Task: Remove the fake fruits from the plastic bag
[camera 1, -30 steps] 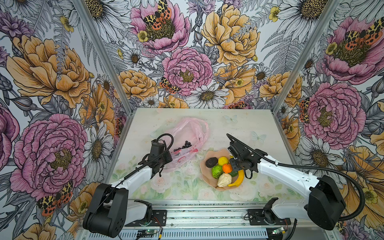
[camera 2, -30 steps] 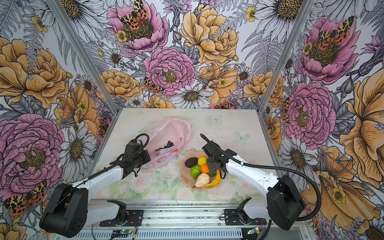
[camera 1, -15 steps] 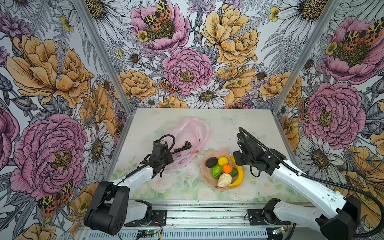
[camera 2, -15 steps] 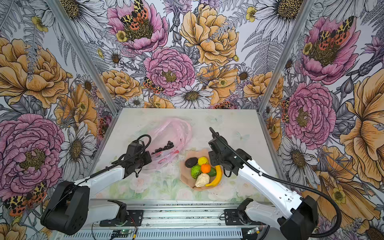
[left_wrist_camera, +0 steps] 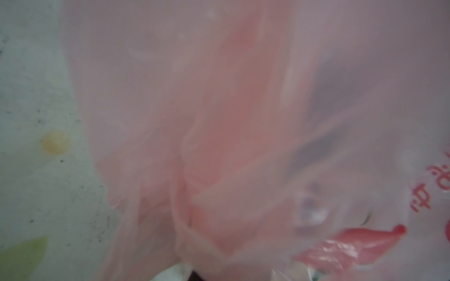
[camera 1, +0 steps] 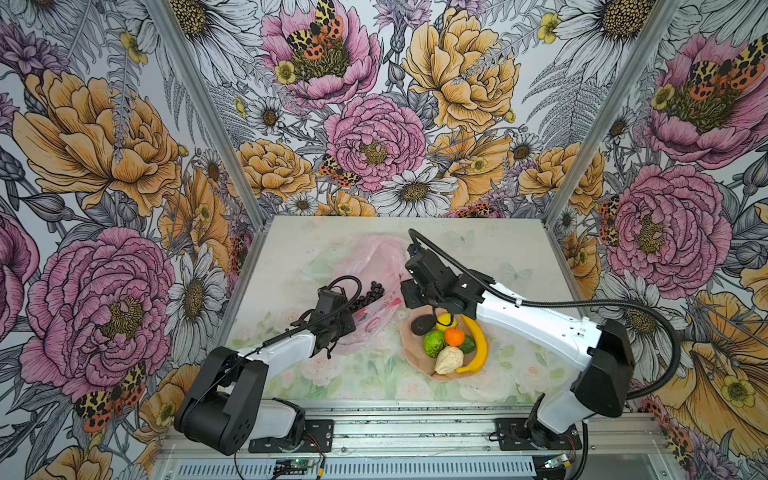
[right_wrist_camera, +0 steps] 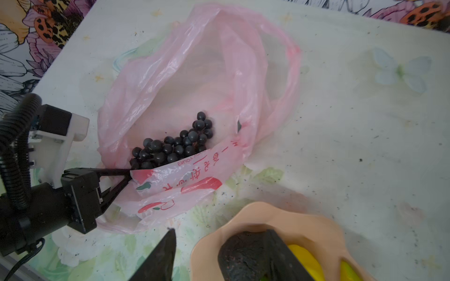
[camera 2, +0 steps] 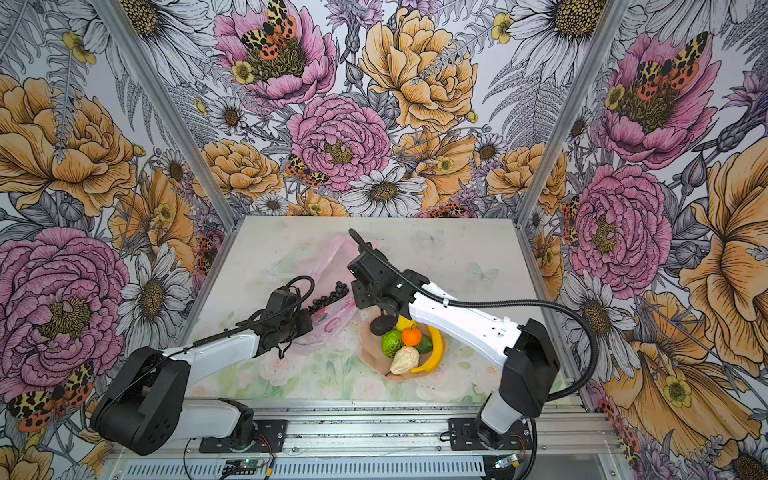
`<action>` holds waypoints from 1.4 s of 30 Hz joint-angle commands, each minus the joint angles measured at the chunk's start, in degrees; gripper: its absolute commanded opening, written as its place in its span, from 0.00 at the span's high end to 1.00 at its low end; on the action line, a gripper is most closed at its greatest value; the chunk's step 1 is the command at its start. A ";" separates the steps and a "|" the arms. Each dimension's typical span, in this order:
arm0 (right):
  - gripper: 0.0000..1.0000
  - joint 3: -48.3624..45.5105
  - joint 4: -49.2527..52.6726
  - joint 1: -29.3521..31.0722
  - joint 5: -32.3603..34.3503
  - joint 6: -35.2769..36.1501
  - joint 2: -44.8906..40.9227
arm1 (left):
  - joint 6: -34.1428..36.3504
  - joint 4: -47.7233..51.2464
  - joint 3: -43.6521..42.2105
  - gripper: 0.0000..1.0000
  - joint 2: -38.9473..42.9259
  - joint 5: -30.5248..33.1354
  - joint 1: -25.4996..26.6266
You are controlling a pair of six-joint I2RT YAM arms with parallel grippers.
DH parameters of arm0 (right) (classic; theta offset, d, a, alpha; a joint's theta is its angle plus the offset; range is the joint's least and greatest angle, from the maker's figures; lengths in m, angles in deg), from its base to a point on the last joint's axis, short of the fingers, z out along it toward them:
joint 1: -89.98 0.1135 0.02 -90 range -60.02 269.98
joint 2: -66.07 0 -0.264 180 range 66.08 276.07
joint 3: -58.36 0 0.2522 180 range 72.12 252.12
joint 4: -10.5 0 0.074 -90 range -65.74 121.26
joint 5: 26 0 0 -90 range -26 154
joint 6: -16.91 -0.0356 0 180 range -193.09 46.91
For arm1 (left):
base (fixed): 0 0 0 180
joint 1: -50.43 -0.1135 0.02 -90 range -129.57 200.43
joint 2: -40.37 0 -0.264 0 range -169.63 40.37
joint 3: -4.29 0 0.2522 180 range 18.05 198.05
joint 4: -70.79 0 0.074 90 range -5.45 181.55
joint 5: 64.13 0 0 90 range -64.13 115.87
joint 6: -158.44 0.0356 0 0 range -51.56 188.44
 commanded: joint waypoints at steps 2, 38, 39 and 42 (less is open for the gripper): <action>0.41 6.93 -4.88 1.81 -4.27 -3.49 8.06 | -1.77 -1.51 -1.25 1.00 1.34 -1.62 0.47; 0.68 13.56 -7.21 3.65 -13.19 -1.72 31.55 | -1.24 -1.40 -1.35 0.54 4.89 -5.47 -7.76; 0.67 13.95 -7.21 3.53 -13.22 -1.52 31.84 | -1.26 -1.35 -1.41 0.56 4.44 -5.80 -7.90; 0.66 15.77 -7.21 3.08 -13.44 -1.18 33.18 | -1.67 -1.42 -2.25 0.64 3.19 -6.28 -7.86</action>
